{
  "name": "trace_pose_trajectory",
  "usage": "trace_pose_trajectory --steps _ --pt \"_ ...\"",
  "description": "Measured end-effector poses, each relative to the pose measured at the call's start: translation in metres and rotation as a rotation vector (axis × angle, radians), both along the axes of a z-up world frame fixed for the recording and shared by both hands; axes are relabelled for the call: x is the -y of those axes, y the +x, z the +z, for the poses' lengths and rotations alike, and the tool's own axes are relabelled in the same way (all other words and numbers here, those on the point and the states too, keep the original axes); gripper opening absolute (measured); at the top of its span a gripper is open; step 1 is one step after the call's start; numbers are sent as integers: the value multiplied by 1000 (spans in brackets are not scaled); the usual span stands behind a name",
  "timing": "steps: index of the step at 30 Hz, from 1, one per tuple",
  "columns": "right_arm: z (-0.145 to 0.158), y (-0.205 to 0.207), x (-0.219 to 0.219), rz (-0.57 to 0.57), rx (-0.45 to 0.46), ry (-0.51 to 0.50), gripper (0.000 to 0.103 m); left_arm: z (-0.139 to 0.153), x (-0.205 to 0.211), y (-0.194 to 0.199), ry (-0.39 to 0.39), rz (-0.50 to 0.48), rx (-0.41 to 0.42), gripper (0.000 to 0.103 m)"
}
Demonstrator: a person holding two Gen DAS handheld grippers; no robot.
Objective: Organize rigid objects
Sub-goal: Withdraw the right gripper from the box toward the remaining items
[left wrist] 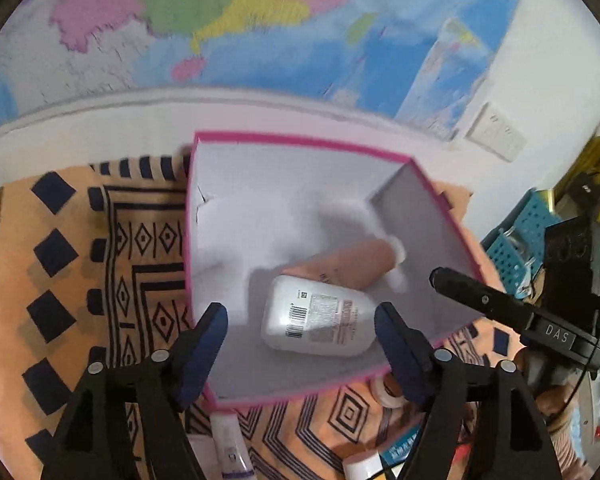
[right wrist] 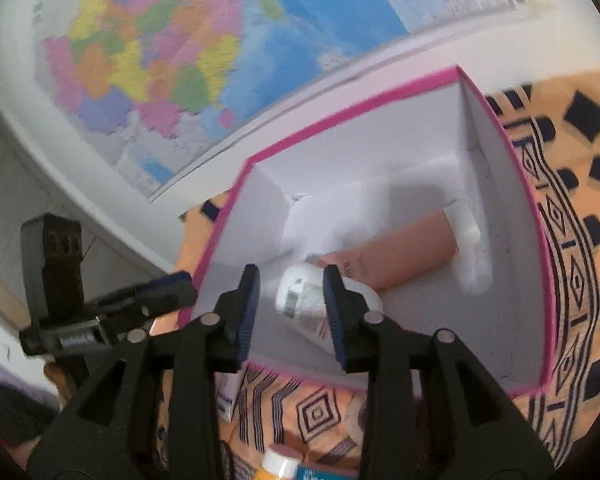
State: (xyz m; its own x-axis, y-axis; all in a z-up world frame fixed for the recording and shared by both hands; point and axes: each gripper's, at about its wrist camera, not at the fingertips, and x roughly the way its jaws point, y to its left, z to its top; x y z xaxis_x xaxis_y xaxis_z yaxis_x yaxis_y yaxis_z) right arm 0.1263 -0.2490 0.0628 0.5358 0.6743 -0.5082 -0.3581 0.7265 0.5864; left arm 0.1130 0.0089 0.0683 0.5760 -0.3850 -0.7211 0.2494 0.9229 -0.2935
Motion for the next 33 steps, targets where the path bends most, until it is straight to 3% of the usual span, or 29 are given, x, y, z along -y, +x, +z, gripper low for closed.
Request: trace_pose_trajectory --steps 4,9,13,19,26,33 --pt "13 -29 3 66 72 -6 47 8 -1 -31 -17 -35 60 80" --pt "20 -64 11 135 112 -8 48 0 -1 -67 3 -75 71 80" --pt "16 -81 9 175 109 10 48 -15 -11 -86 28 -49 51 80" --pt "-1 -92 -10 247 76 43 48 -38 -36 -105 59 32 14 80" --pt "-34 -86 -49 318 -19 43 48 -77 -62 -114 97 125 -87 80" --pt "-55 -82 -77 357 -75 8 48 -108 -60 -112 135 108 -159 80"
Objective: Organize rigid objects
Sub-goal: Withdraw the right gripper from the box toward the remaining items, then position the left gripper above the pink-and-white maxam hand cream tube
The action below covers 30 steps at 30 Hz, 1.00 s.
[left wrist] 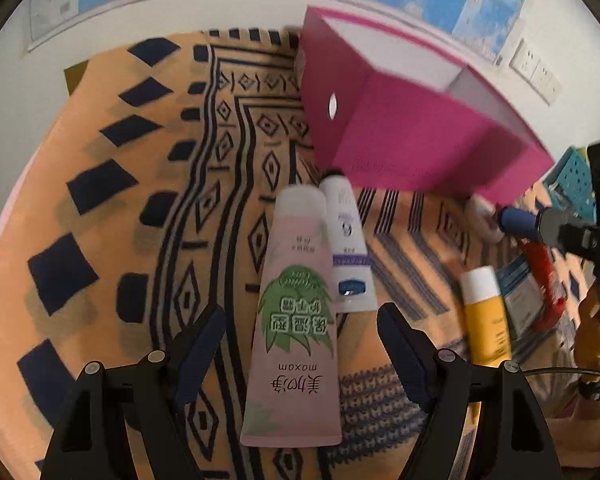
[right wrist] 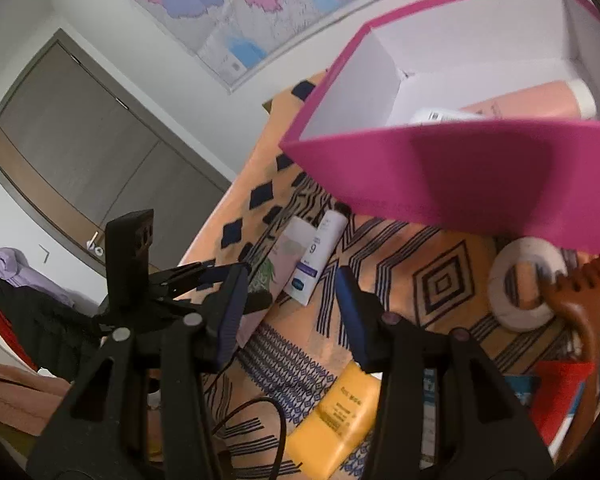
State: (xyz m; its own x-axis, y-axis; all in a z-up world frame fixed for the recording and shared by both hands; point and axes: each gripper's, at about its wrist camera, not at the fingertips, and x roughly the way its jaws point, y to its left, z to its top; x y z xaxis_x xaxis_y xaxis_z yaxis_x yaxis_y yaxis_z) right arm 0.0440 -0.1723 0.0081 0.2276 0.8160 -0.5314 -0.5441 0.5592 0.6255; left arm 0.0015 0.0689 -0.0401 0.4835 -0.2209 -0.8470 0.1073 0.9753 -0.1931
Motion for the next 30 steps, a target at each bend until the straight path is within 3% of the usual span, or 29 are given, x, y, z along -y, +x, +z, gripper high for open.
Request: trace_pose_trajectory --steps 5,11,12,18,25,30 --pt "-10 3 -8 1 -27 -25 48 -7 13 -1 51 -52 3 78" --pt "-12 5 -10 6 -31 -33 48 -6 20 -6 89 -102 26 58" --pt "-13 6 -11 7 -32 -35 48 -5 20 -6 97 -107 31 48" --pt "-13 6 -21 35 -24 -58 48 -4 24 -14 75 -184 64 48" --pt "-20 12 -31 45 -37 -71 48 0 46 -34 45 -361 115 48" --pt "-27 21 -42 47 -39 -109 48 -2 51 -36 42 -398 118 48"
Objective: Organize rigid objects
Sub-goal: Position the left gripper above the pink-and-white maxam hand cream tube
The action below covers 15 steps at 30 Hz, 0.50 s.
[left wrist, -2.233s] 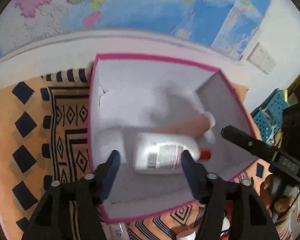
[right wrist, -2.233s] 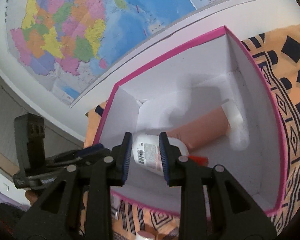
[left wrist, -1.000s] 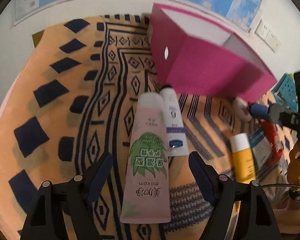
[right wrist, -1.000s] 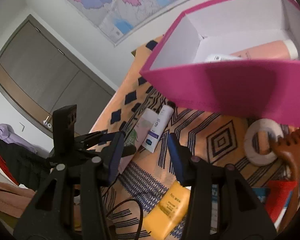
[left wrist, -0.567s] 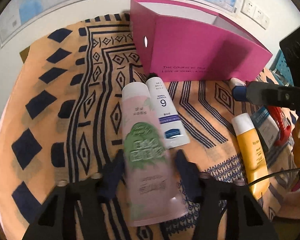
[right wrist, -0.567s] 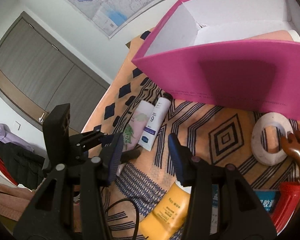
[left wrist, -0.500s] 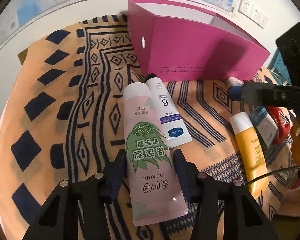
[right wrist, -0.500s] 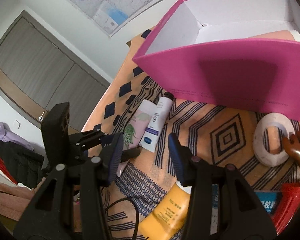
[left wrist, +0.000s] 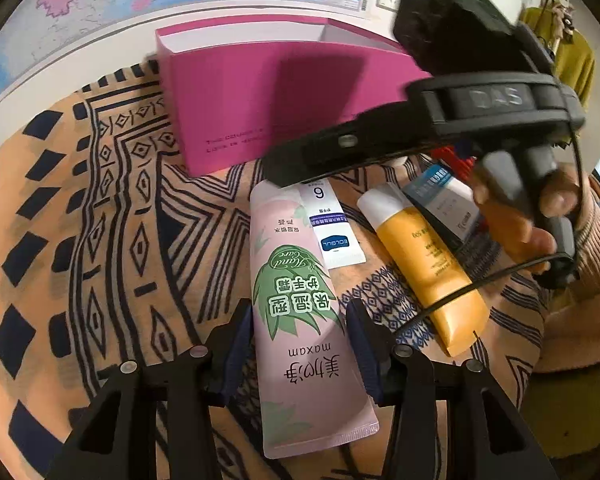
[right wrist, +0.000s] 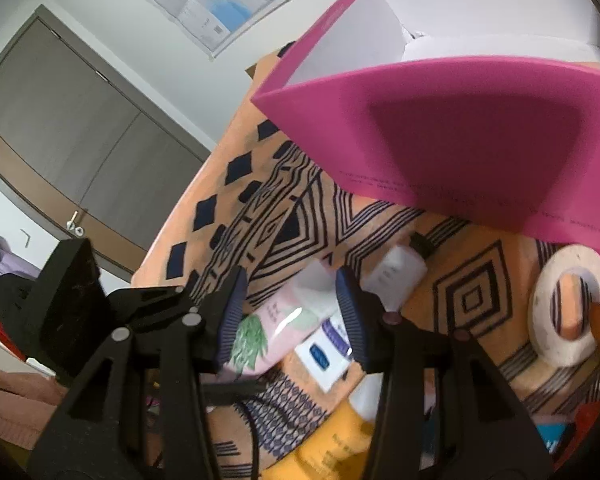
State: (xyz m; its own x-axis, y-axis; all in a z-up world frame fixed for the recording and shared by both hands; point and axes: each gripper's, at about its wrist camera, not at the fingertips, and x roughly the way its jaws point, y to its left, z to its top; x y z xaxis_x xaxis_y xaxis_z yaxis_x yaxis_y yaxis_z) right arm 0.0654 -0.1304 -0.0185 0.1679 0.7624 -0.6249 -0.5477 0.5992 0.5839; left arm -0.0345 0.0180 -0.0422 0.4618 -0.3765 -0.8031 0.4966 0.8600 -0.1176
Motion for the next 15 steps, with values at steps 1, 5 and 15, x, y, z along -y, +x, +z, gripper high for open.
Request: trace_pose_trajectory --steps 1,5,15 --pt "-2 2 -3 -1 3 -16 48 -1 0 0 1 -1 -3 48" --pt "-10 7 -16 23 -1 -54 48 -2 -7 1 17 24 -14 48" --pt "-15 0 -14 46 -27 -69 35 2 -44 -2 67 241 -11 61"
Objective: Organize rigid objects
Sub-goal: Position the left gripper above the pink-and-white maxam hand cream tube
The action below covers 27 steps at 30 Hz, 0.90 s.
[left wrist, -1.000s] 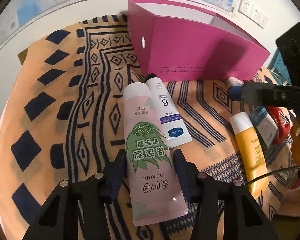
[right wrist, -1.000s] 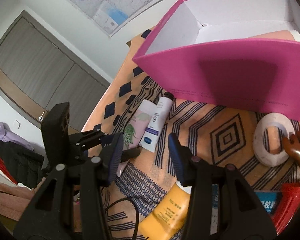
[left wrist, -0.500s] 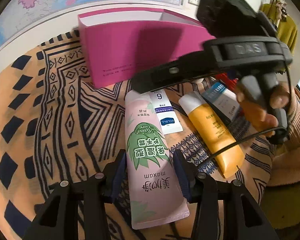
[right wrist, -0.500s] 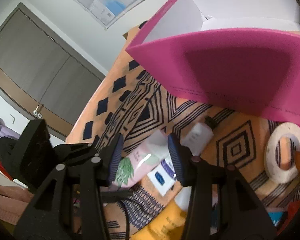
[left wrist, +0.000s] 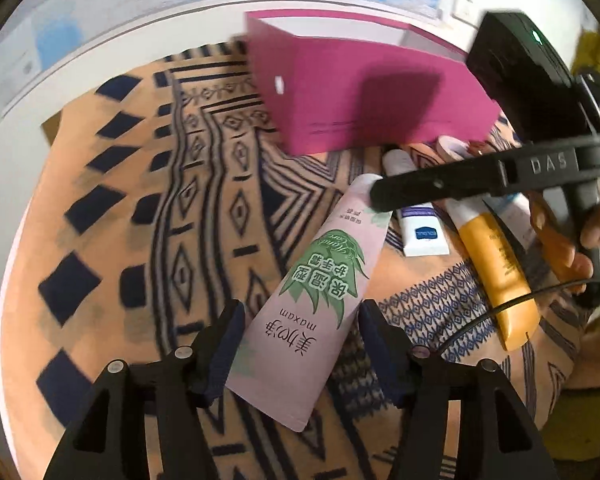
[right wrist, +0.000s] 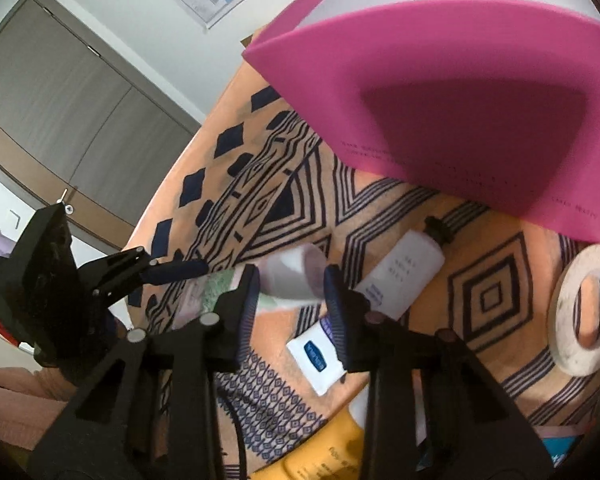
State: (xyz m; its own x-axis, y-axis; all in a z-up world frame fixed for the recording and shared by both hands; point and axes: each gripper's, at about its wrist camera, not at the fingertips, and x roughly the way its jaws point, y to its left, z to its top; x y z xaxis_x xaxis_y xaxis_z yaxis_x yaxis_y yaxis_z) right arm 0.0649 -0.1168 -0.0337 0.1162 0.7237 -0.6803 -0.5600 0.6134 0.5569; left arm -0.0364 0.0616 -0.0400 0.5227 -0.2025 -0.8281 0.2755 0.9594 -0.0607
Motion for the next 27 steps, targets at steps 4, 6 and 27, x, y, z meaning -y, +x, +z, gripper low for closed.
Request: trace_pose_trajectory --steps 4,6,27 --pt "0 -2 3 -14 3 5 35 4 -15 -9 -34 59 -18 61" --pt "0 -2 3 -12 -2 12 35 5 -21 -14 -50 74 -25 61" --pt "6 0 -11 -26 47 -4 37 2 -6 -32 -126 -25 -65 61"
